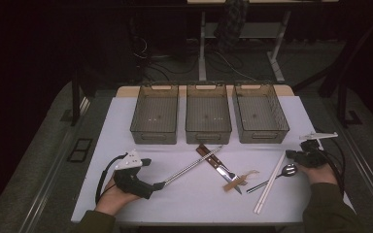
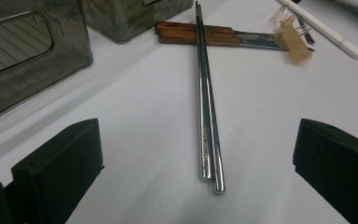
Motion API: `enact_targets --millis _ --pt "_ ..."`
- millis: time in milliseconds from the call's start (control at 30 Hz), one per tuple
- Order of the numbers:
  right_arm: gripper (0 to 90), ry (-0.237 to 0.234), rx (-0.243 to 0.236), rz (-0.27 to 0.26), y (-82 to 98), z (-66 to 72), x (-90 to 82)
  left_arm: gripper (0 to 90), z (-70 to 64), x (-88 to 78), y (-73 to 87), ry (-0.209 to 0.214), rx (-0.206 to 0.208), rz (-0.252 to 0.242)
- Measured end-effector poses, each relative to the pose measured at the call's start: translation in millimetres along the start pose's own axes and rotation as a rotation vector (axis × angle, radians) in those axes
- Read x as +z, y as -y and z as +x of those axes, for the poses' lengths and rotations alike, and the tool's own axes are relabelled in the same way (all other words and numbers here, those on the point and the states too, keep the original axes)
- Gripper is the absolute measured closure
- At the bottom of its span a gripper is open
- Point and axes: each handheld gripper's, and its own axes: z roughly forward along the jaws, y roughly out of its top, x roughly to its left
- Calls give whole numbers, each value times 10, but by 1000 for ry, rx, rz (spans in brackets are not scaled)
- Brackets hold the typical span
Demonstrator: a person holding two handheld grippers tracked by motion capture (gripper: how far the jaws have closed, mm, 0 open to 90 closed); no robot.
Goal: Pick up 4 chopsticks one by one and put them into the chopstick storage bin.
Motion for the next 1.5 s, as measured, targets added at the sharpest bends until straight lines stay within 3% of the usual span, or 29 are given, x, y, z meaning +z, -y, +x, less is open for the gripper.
enact_targets --millis 1500 --pt "892 -7 -54 20 -64 113 64 0 1 10 1 1 -2 6"
